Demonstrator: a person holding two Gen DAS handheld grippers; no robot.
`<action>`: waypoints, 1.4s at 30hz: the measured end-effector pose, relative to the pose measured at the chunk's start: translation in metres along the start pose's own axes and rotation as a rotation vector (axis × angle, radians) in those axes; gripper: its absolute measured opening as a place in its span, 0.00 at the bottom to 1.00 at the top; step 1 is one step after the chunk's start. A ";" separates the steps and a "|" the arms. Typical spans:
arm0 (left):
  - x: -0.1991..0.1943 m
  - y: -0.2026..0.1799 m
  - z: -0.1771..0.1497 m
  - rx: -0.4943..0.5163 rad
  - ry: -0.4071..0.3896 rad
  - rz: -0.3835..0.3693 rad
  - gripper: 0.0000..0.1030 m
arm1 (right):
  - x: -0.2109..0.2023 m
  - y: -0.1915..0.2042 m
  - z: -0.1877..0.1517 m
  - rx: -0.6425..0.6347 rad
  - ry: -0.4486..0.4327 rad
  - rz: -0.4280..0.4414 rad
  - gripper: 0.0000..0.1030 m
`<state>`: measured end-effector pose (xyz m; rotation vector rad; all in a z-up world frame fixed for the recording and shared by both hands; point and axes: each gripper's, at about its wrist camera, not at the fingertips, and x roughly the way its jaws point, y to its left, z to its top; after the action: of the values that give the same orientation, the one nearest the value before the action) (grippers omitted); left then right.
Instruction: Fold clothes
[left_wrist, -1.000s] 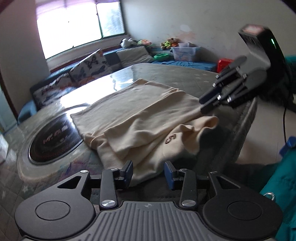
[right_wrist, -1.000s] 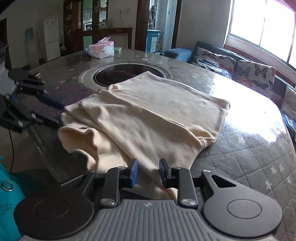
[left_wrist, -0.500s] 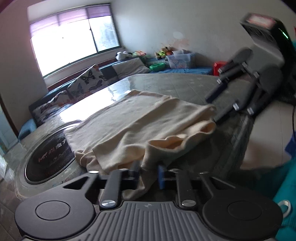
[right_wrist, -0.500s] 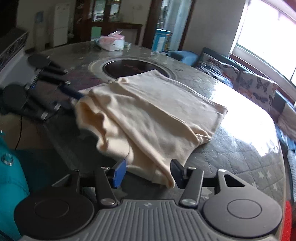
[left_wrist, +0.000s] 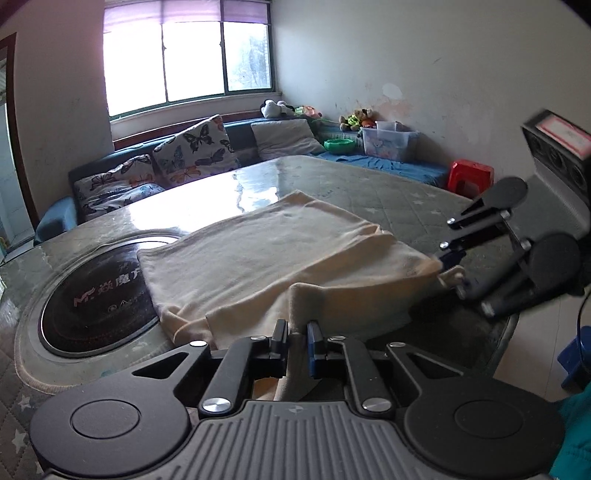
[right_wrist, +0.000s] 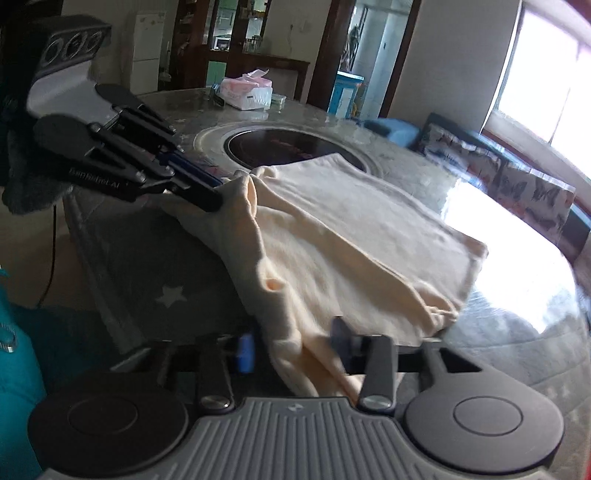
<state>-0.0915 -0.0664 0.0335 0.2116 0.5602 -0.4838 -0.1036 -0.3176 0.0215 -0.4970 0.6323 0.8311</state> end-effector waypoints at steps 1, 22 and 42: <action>-0.001 0.000 -0.002 0.005 0.003 0.003 0.15 | 0.002 -0.003 0.002 0.022 0.003 0.008 0.20; -0.020 -0.012 -0.034 0.158 -0.004 0.078 0.05 | -0.008 -0.019 0.019 0.190 -0.083 0.018 0.09; -0.119 -0.042 -0.027 0.108 -0.127 0.072 0.04 | -0.101 0.034 0.017 0.121 -0.180 0.063 0.08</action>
<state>-0.2125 -0.0490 0.0744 0.3007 0.4013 -0.4544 -0.1770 -0.3392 0.0971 -0.2895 0.5302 0.8810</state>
